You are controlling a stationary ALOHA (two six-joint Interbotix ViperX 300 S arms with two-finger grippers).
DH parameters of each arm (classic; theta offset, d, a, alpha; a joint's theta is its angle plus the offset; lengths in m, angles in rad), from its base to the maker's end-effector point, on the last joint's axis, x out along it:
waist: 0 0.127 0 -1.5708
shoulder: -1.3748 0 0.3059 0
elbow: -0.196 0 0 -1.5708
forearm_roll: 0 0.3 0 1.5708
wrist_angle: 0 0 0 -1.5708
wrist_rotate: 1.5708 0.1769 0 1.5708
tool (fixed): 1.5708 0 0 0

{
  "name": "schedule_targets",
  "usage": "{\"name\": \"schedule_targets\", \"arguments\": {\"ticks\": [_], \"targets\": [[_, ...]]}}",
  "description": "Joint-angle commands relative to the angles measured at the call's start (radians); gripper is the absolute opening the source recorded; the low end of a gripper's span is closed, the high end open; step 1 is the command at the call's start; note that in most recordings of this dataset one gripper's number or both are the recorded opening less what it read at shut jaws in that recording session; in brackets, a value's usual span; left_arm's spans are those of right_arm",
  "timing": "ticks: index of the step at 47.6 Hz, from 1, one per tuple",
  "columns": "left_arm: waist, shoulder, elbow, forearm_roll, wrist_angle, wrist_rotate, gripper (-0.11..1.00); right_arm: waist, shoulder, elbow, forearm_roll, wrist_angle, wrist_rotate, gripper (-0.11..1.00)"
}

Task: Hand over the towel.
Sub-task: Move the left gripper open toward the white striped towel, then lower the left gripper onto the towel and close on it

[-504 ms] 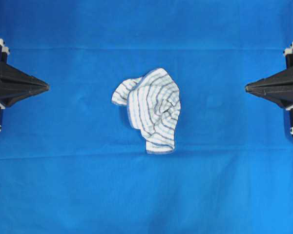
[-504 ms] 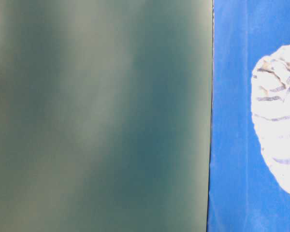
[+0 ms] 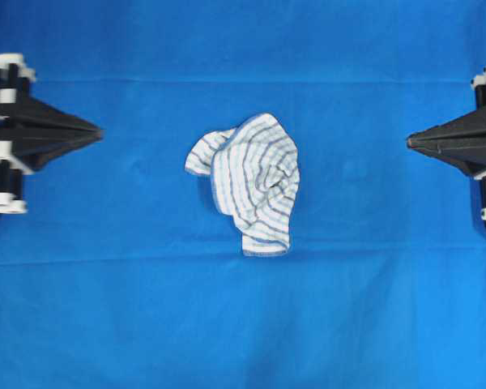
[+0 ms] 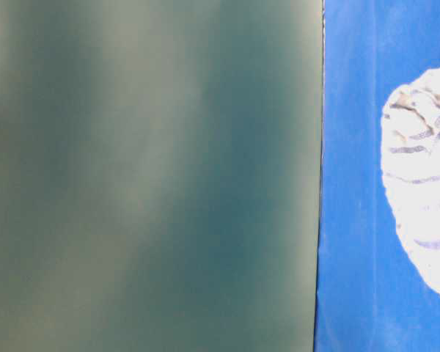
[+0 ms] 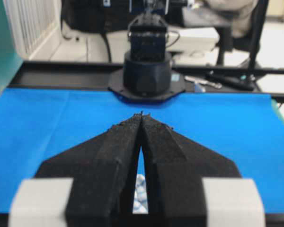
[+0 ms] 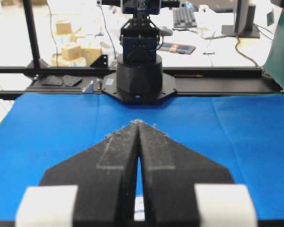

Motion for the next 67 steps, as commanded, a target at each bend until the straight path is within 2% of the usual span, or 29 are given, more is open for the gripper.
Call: {"name": "schedule_targets", "arguments": {"ticks": [1, 5, 7, 11, 13, 18, 20, 23, 27, 37, 47, 54, 62, 65, 67], "targets": [[0.011, 0.075, -0.071, -0.002, -0.017, -0.002, 0.00, -0.002, 0.014, -0.025, 0.002, -0.002, 0.003, 0.00], [0.017, 0.161, -0.126, -0.002, -0.014, -0.008, 0.03, -0.003, 0.021, -0.023, 0.000, 0.002, 0.006, 0.00], [0.015, 0.202, -0.147, -0.002, -0.011, -0.008, 0.11, -0.002, 0.025, -0.023, 0.000, 0.005, 0.006, 0.00], [0.017, 0.285, -0.195, -0.002, 0.006, -0.015, 0.33, -0.002, 0.035, -0.025, 0.000, 0.011, 0.009, 0.00], [0.015, 0.327, -0.222, -0.002, 0.026, -0.017, 0.48, -0.003, 0.037, -0.025, 0.000, 0.015, 0.009, 0.00], [0.017, 0.436, -0.314, -0.003, 0.132, -0.021, 0.78, -0.003, 0.038, -0.023, 0.000, 0.020, 0.009, 0.00], [0.017, 0.477, -0.353, -0.003, 0.187, -0.023, 0.86, -0.002, 0.040, -0.023, 0.000, 0.020, 0.009, 0.00], [0.015, 0.538, -0.410, -0.005, 0.273, -0.023, 0.93, -0.002, 0.044, -0.023, 0.000, 0.021, 0.009, 0.00], [0.017, 0.634, -0.485, -0.006, 0.354, -0.023, 0.93, -0.003, 0.049, -0.020, 0.000, 0.021, 0.011, 0.00], [0.017, 0.871, -0.614, -0.009, 0.405, -0.029, 0.93, -0.002, 0.078, -0.015, 0.000, 0.026, 0.012, 0.00], [0.018, 1.040, -0.703, -0.009, 0.451, -0.058, 0.93, -0.003, 0.094, -0.012, 0.002, 0.029, 0.014, 0.00], [0.021, 1.098, -0.712, -0.009, 0.451, -0.061, 0.93, -0.003, 0.106, -0.011, 0.002, 0.029, 0.014, 0.00], [0.026, 1.098, -0.704, -0.009, 0.460, -0.066, 0.92, -0.003, 0.110, -0.011, 0.002, 0.031, 0.014, 0.00], [0.031, 1.098, -0.709, -0.009, 0.472, -0.071, 0.90, -0.002, 0.110, -0.011, 0.002, 0.031, 0.014, 0.00], [0.034, 1.097, -0.712, -0.009, 0.485, -0.075, 0.83, -0.003, 0.110, -0.011, 0.002, 0.029, 0.014, 0.00]]}}
